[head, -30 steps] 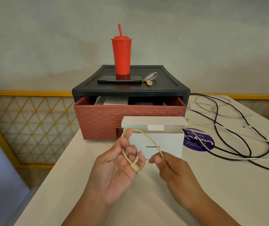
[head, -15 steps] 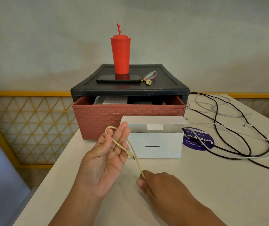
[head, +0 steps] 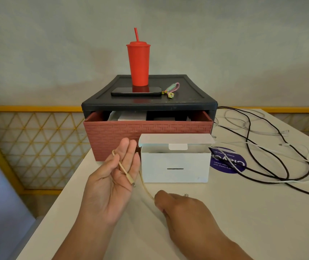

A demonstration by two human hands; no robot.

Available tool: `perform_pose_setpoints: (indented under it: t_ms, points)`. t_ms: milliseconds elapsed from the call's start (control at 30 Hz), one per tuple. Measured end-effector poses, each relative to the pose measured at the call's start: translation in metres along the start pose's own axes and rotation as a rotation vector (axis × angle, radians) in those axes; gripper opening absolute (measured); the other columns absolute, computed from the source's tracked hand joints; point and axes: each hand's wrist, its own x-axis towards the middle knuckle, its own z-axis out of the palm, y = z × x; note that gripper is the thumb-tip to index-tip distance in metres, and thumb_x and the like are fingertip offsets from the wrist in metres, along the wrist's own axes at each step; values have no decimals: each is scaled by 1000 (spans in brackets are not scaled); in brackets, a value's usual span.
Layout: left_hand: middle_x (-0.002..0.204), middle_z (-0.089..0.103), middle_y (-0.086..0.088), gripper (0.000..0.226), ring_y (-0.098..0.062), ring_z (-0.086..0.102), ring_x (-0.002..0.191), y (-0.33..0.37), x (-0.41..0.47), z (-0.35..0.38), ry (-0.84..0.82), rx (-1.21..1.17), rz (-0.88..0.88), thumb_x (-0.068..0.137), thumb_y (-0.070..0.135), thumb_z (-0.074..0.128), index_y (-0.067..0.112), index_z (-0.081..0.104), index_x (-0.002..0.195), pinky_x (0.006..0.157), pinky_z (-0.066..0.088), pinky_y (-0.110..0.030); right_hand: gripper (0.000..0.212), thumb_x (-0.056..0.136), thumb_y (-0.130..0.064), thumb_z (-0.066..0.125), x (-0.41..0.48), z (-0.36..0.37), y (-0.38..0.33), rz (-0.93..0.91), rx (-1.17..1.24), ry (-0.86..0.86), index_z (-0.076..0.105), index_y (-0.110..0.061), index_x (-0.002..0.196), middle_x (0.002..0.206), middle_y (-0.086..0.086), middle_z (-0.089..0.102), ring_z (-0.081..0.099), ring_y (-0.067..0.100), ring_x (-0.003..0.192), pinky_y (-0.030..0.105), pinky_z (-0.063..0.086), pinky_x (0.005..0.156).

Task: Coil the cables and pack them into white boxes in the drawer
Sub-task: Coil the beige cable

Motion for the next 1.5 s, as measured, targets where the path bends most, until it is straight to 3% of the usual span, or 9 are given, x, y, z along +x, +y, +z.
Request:
perform_pose_setpoints:
  t_ms: [167,267,467,533,633,800,1033,1267,1500]
  points:
    - [113,69,-3,48,-17,67,100,-2,2,-6,-92,53,-16,31,-5,74,10,78,76,78,56,-37,21,89,-4,36,-1,0,-2,48,-20,-83,40,-18,104,86,3,50,42,27,73,22,26,51]
    - [114,69,2,52,-17,66,102,-5,3,-12,-84,103,6,26,-5,77,17,79,74,87,48,-40,24,89,-2,35,-1,1,-4,25,7,-140,41,-17,107,97,8,60,43,30,73,32,43,75]
    - [106,72,4,57,-11,66,102,-14,3,-8,-75,425,11,80,-20,32,20,60,108,92,49,-25,21,99,-24,32,-2,-8,-3,-82,-45,-128,45,-15,113,103,9,61,52,34,81,32,28,56]
    - [103,72,8,62,-1,62,105,-16,1,-11,-175,751,32,83,-21,30,29,57,109,83,46,-14,13,90,-26,52,-3,-16,-4,-135,-148,-56,55,-15,97,81,2,64,60,26,67,29,28,49]
    - [83,74,10,65,7,64,86,-28,-4,-18,-336,1052,-14,82,-25,29,24,52,118,75,42,-8,20,56,-22,70,-7,-17,2,-228,-187,225,54,-21,68,50,-6,51,43,16,34,20,21,34]
    - [42,49,-3,50,-10,47,37,-33,-11,-15,-447,996,-102,61,4,38,16,74,94,42,38,-15,10,87,-21,52,-8,-25,8,-294,-101,582,53,-26,78,55,-6,50,36,13,45,21,25,43]
    - [35,27,8,40,-7,25,35,-37,-14,-11,-563,835,-323,70,46,49,13,71,65,50,41,-22,20,83,-34,53,-6,-34,23,23,253,687,66,-20,78,81,-13,55,40,-19,61,-4,29,59]
    - [38,35,7,34,-4,29,33,-33,-13,-17,-522,427,-516,67,40,78,8,65,67,48,43,-23,38,82,-50,48,-3,-36,21,214,793,329,62,-19,66,53,-9,51,41,1,51,12,31,51]
    - [68,59,-4,33,-13,43,53,-34,-7,-18,-564,145,-636,100,22,35,1,60,95,74,47,-30,37,79,-48,49,-1,-36,11,331,1177,131,48,-19,56,38,-11,32,26,2,36,13,24,41]
